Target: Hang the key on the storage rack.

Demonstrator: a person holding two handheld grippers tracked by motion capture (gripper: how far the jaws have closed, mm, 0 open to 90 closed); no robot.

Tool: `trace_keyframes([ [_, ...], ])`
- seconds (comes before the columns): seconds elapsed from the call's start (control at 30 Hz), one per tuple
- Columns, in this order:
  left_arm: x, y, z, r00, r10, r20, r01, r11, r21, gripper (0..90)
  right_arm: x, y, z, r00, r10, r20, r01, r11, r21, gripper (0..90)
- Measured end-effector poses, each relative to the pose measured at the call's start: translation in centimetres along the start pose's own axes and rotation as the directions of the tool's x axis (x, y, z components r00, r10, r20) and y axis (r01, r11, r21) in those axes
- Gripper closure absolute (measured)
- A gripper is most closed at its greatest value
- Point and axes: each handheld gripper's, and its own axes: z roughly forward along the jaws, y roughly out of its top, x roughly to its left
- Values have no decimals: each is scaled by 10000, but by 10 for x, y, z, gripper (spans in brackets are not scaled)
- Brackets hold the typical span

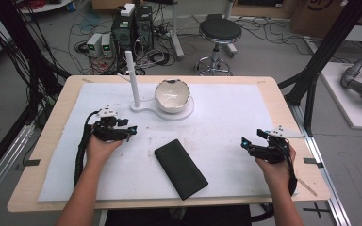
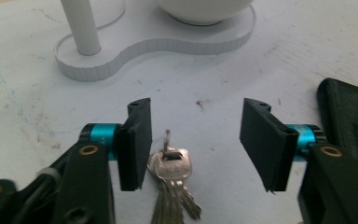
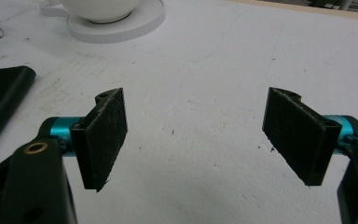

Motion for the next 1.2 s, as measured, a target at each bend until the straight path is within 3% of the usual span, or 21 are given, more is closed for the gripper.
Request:
trace_keyframes([
  [0.13, 3, 3, 6, 9999, -44, -120, 46, 9999, 116, 597, 0, -1, 0, 10000, -91, -37, 91, 10000, 17, 223],
  [0.5, 6, 0, 17, 9989, 9, -469, 35, 9955, 947, 737, 0, -2, -1, 10000, -30, -62, 31, 10000, 34, 225],
  [0.57, 7, -2, 19, 9990, 78, -438, -31, 9943, 1070, 794, 0, -2, -1, 10000, -42, -33, 42, 10000, 14, 225],
  [0.6, 7, -2, 19, 9990, 137, -435, -90, 9943, 1066, 871, 0, -2, -1, 10000, 13, -46, -13, 10000, 31, 225],
  [0.87, -1, 15, -11, 9991, 382, -182, -380, 9992, 99, 879, 1, -2, -1, 10000, 16, -17, -16, 10000, 22, 229],
  [1.07, -8, 48, -44, 9972, 742, 56, -738, 9962, -455, 879, 2, -2, 0, 9999, -33, -102, 34, 10000, 62, 229],
  [1.2, -14, 75, -60, 9934, 1139, 144, -1123, 9902, -828, 879, 2, -2, -1, 9999, -23, -106, 23, 10000, 16, 228],
])
